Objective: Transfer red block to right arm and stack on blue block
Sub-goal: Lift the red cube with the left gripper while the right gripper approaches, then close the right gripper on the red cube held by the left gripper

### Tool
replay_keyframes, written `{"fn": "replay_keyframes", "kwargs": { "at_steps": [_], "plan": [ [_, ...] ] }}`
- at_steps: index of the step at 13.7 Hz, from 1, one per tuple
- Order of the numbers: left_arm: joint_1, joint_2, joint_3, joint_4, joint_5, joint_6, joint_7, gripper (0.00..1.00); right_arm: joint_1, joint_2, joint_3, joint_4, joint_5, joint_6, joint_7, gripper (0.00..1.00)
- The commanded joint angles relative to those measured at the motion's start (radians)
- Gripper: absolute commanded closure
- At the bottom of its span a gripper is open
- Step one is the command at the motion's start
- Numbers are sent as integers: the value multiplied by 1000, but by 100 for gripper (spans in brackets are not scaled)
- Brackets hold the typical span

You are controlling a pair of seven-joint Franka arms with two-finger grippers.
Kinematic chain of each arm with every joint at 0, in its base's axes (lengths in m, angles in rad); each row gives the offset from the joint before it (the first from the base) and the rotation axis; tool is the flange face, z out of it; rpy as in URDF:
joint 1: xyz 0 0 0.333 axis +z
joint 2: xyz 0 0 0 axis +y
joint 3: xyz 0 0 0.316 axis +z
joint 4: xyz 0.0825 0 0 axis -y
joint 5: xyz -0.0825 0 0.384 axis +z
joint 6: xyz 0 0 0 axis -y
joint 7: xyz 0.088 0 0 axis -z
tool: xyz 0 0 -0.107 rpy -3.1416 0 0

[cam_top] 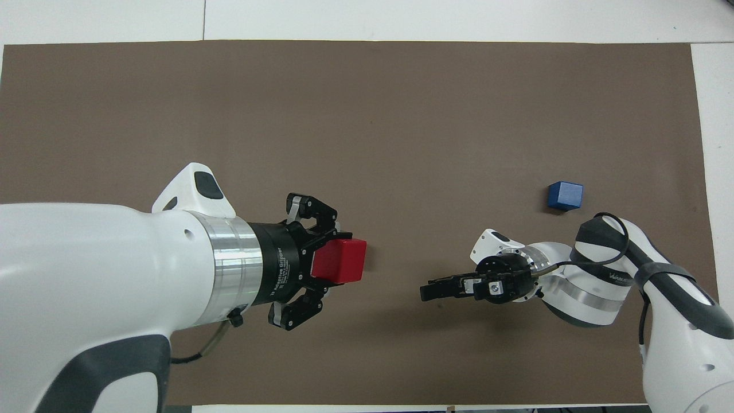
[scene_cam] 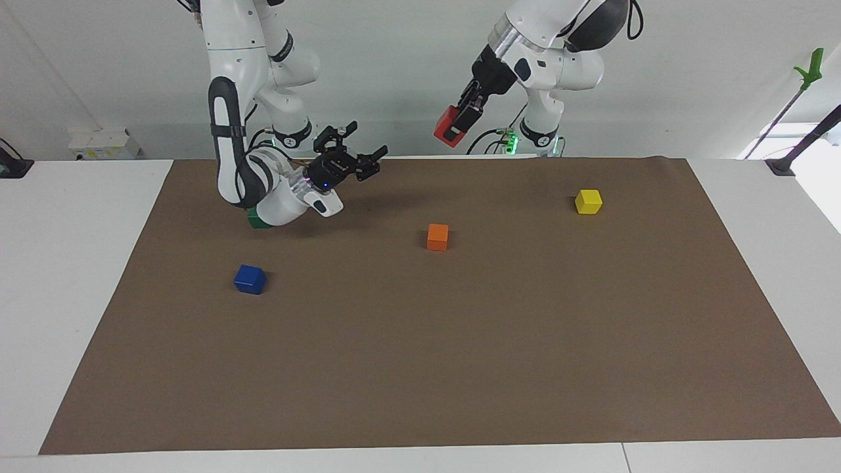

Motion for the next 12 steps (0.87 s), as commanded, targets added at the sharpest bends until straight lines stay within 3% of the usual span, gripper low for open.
{"fn": "replay_keyframes", "kwargs": {
  "at_steps": [1, 7, 12],
  "plan": [
    [-35, -23, 11, -39, -35, 47, -77, 100, 16, 10, 1, -10, 27, -32, -19, 0],
    [-67, -105, 8, -168, -121, 65, -137, 100, 124, 19, 3, -7, 170, -18, -56, 0],
    [-92, -109, 6, -174, -132, 83, -266, 100, 153, 18, 3, -4, 193, -13, -85, 0]
  ]
}}
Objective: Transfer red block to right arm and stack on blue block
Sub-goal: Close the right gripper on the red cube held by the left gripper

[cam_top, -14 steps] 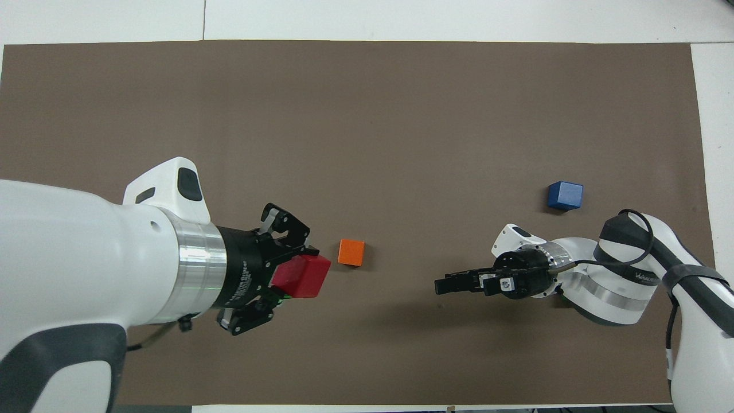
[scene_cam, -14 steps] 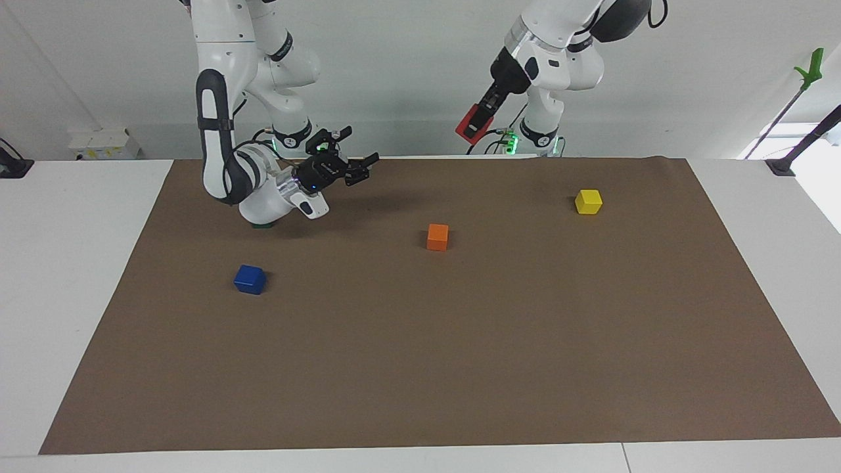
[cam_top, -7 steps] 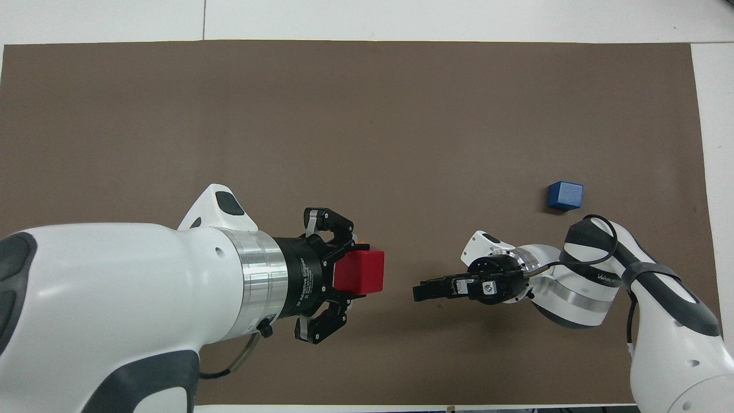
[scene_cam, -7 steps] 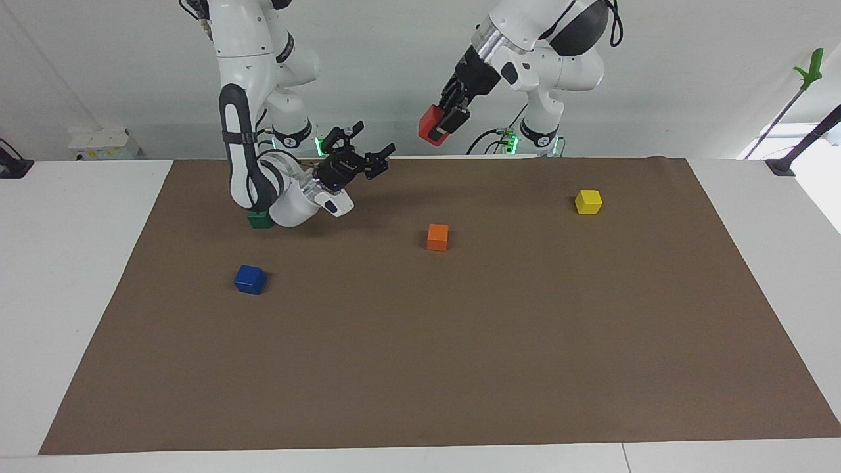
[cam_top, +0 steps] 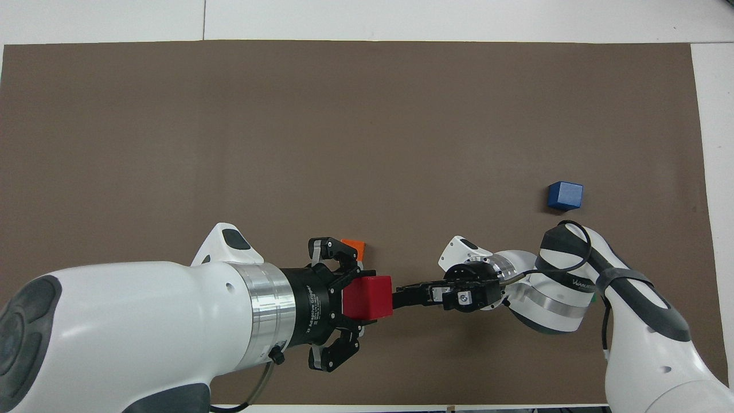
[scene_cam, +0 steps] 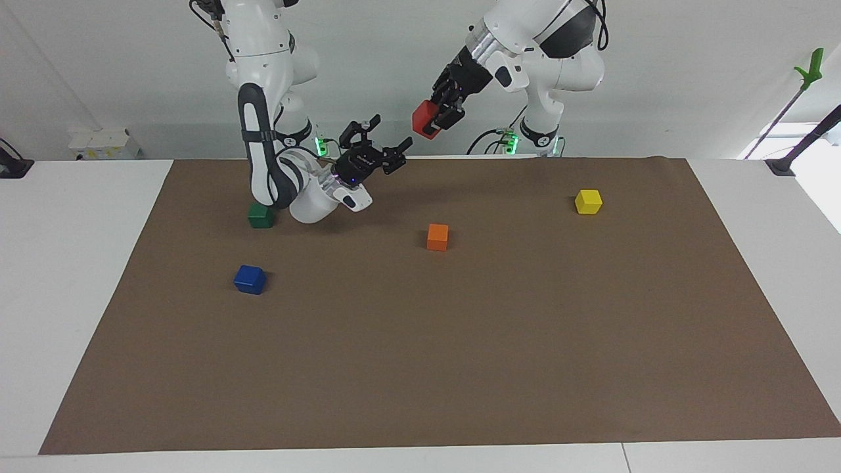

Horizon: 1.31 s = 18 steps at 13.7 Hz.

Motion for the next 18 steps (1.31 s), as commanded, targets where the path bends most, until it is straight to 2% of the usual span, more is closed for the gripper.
{"fn": "replay_keyframes", "kwargs": {
  "at_steps": [1, 7, 12, 14, 17, 18],
  "plan": [
    [-32, -31, 9, -38, -22, 36, -57, 100, 37, 1, 1, -3, 63, 5, -45, 0],
    [-49, -51, 4, -81, -22, 90, -60, 100, 123, -6, 20, -2, 174, 31, -68, 0],
    [-49, -59, 4, -93, -22, 88, -60, 100, 128, -7, 38, -2, 209, 31, -65, 2],
    [-51, -65, 4, -101, -22, 85, -60, 100, 126, -9, 38, 0, 217, 31, -59, 28],
    [-72, -82, 4, -128, -22, 89, -58, 100, 128, -10, 38, -2, 222, 33, -62, 99],
    [-74, -88, 4, -136, -22, 90, -57, 100, 128, -10, 38, -2, 223, 33, -59, 100]
  ]
}}
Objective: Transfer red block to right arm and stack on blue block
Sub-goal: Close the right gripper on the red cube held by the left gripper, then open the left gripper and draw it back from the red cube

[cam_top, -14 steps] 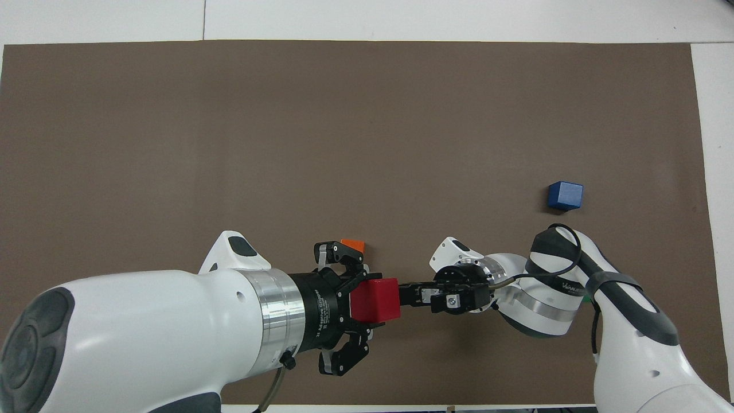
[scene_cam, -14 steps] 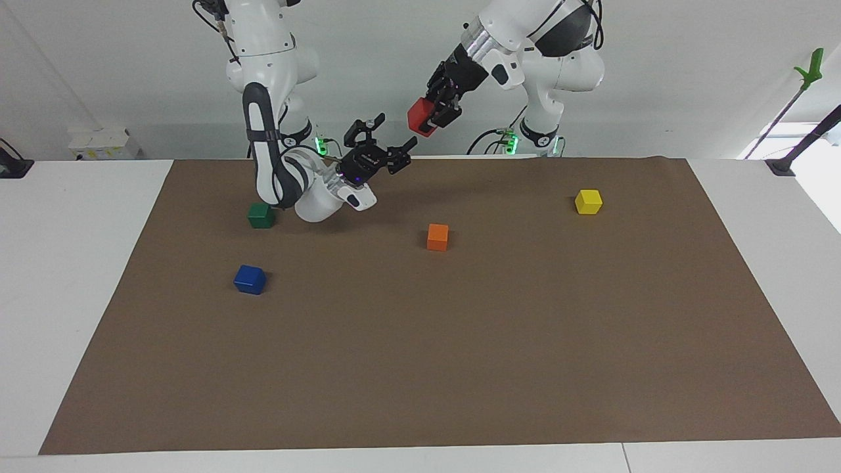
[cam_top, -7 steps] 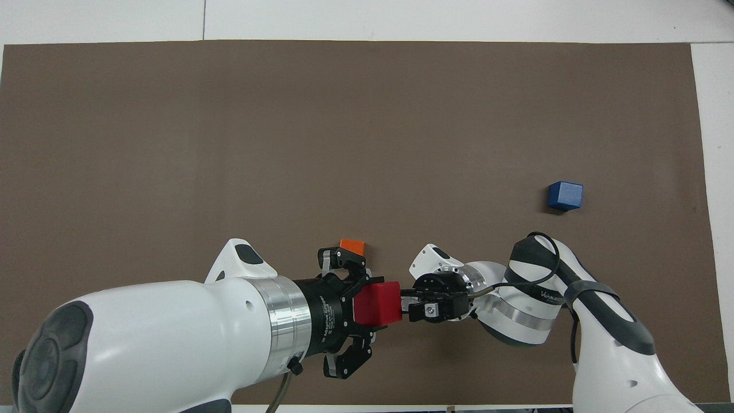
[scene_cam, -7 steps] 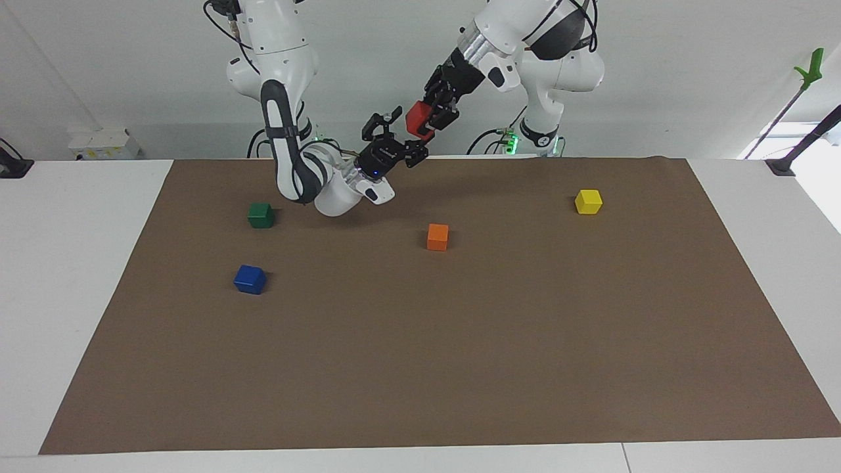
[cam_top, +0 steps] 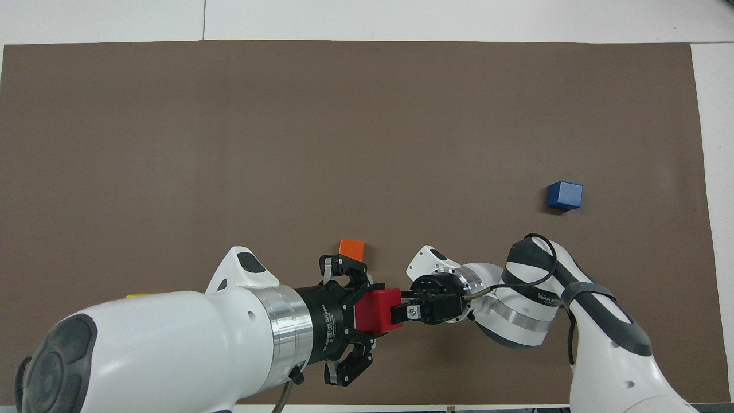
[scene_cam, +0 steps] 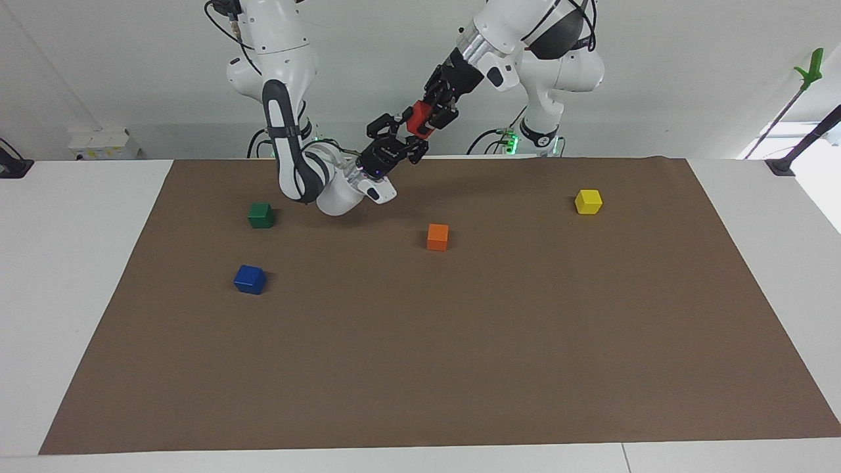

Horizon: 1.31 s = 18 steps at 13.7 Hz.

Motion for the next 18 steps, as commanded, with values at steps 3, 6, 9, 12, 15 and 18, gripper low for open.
{"fn": "replay_keyframes", "kwargs": {
  "at_steps": [3, 6, 9, 12, 15, 18],
  "plan": [
    [-32, -51, 8, -65, -15, 12, -8, 100, -2, -13, 6, -2, 32, 23, 4, 100],
    [-29, -51, -22, -55, -5, 12, 2, 0, -5, -15, 4, -1, 30, 23, 9, 100],
    [-18, -66, -12, -52, -3, -5, 28, 0, -7, -13, 4, 10, 32, 24, 14, 100],
    [46, -78, 15, -27, 0, -89, 162, 0, -16, -27, 4, 21, 32, 60, 47, 100],
    [205, -77, 21, -4, 1, -122, 335, 0, -20, -44, 1, 32, 30, 95, 87, 100],
    [419, -65, 20, -4, 1, -122, 651, 0, -48, -108, -2, 45, 18, 214, 168, 100]
  ]
}}
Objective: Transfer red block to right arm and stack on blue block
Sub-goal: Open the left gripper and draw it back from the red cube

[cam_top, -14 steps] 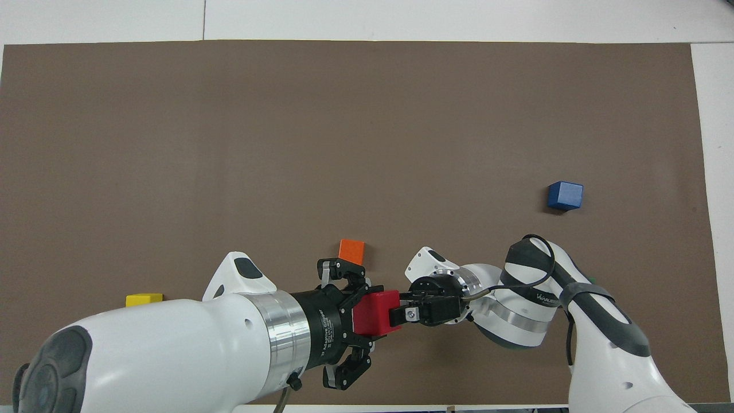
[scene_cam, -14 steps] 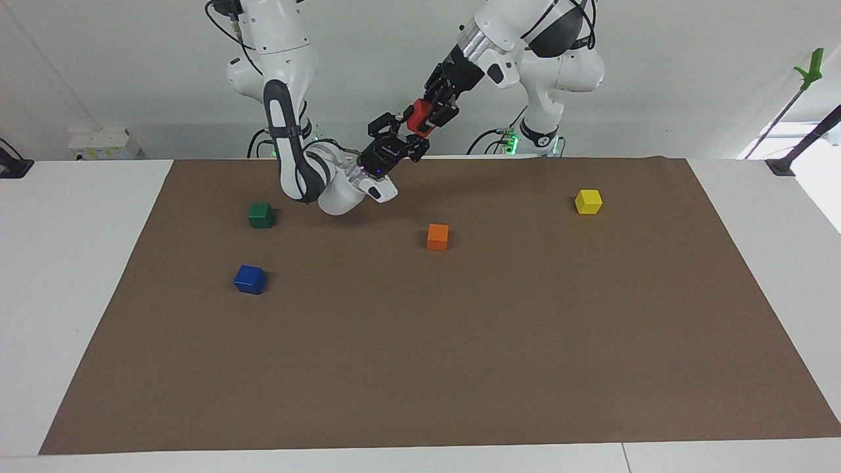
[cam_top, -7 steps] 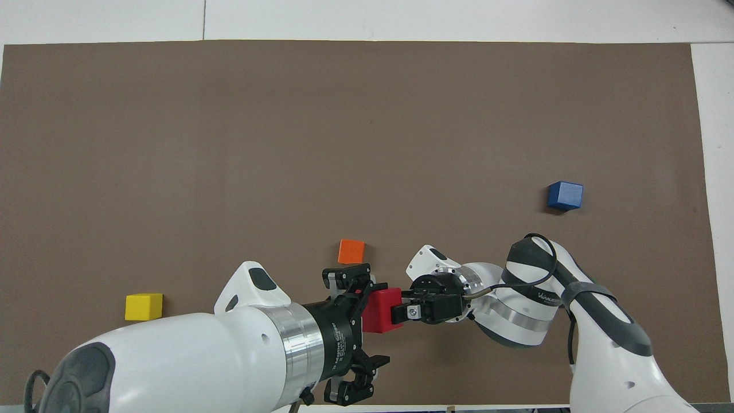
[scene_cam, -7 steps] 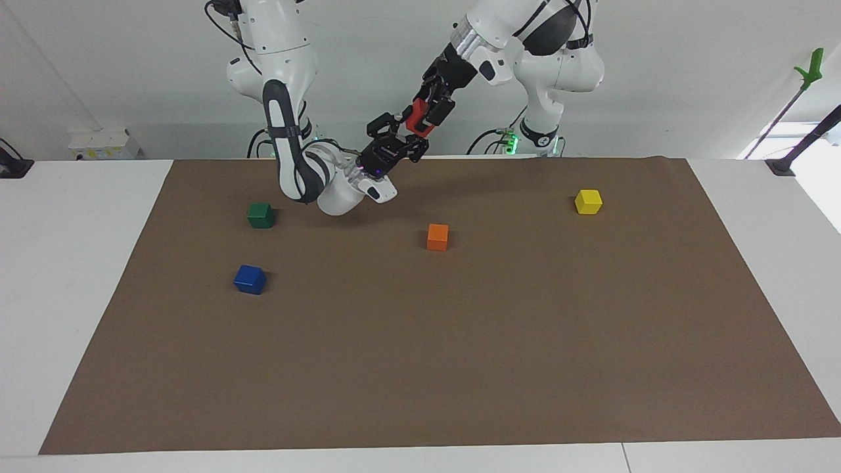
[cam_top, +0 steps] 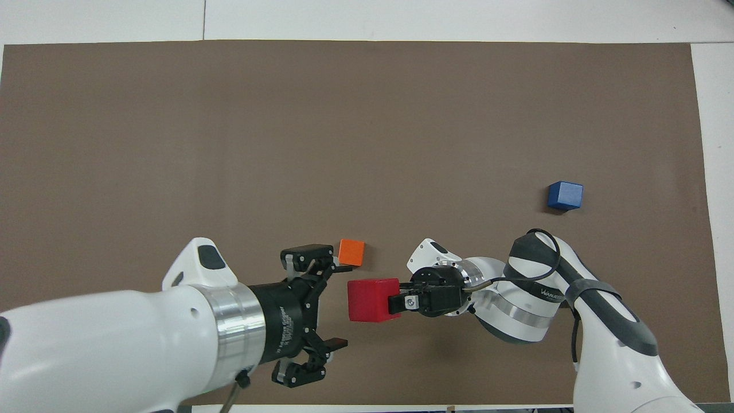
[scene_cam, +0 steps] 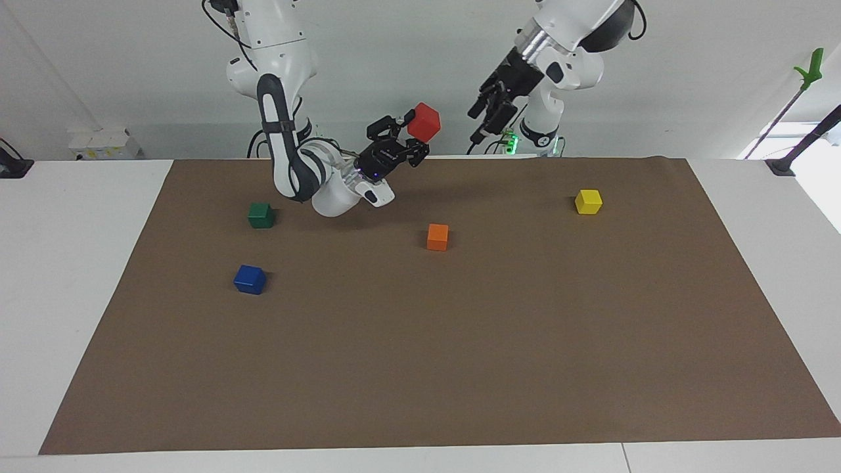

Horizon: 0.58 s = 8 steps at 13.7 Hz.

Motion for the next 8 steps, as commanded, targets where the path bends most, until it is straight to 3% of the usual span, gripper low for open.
{"fn": "replay_keyframes", "kwargs": {
  "at_steps": [1, 4, 8],
  "plan": [
    [181, 18, -10, 13, 14, -28, 274, 0, -39, -110, 4, 5, 4, 167, 118, 100],
    [255, 179, -9, 124, 280, -31, 511, 0, -66, -242, 2, 49, -58, 432, 288, 100],
    [281, 433, 5, 465, 562, -172, 732, 0, -132, -314, 1, 123, -328, 657, 458, 100]
  ]
}}
